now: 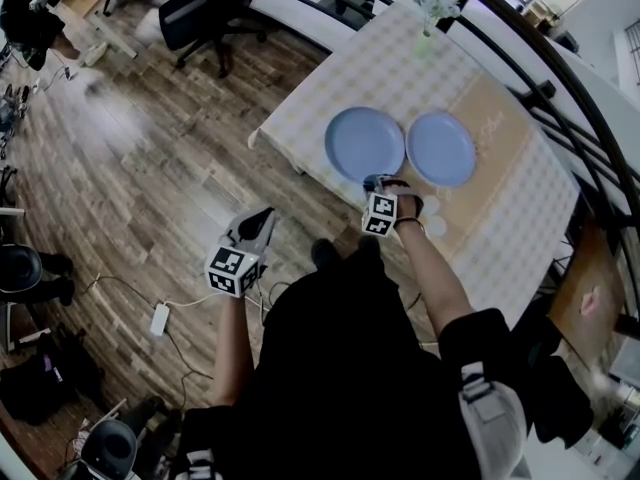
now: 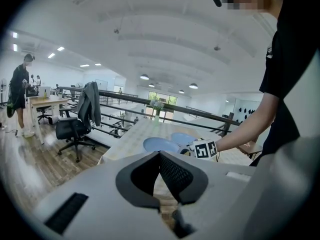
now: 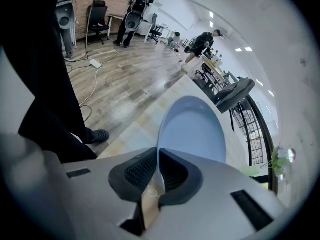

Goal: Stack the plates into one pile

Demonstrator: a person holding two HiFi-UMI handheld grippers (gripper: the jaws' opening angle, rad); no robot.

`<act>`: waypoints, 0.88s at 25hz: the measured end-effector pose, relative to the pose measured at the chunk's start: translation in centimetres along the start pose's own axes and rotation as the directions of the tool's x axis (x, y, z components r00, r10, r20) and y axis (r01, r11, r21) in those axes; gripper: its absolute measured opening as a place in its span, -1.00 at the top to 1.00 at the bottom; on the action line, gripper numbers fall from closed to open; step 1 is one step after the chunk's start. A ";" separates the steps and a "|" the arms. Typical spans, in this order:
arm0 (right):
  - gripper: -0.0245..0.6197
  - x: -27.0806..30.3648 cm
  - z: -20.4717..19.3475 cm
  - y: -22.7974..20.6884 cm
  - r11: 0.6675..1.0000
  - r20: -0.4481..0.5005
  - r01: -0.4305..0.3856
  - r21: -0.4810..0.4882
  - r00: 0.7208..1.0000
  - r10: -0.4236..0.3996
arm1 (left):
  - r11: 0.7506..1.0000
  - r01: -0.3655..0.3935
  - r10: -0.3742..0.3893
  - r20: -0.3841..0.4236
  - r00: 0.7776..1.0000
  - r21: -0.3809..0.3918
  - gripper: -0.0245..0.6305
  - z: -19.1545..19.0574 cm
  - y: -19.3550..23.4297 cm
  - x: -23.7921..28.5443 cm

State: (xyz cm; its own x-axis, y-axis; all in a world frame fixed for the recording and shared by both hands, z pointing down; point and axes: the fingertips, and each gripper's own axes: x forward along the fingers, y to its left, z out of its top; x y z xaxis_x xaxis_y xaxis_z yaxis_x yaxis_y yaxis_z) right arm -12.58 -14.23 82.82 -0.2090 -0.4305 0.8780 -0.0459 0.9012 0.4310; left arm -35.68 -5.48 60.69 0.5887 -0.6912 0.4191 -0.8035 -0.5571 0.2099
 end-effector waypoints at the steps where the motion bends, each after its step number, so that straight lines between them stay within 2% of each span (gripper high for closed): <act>1: 0.87 -0.2 0.5 -0.1 1.000 0.009 0.003 -0.001 1.000 -0.003 | 1.000 0.002 -0.002 0.004 1.000 0.001 0.93 0.2 0.0 0.0; 6: 0.87 -0.6 1.3 -0.7 1.000 0.017 -0.010 0.014 1.000 0.010 | 1.000 0.007 -0.007 0.030 1.000 0.011 0.93 1.2 -0.3 0.3; 22: 0.85 -2.5 1.1 -2.4 0.996 0.044 0.038 -0.082 0.998 -0.034 | 1.000 0.017 -0.018 0.052 0.998 0.012 0.93 1.6 -0.8 1.2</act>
State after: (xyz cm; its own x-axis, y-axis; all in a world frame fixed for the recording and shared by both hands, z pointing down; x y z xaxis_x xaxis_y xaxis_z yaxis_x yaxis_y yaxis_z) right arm -13.01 -15.24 79.39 -0.2502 -0.4584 0.8528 0.0269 0.8772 0.4794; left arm -34.16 -6.61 59.58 0.6067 -0.7044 0.3685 -0.7922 -0.5743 0.2065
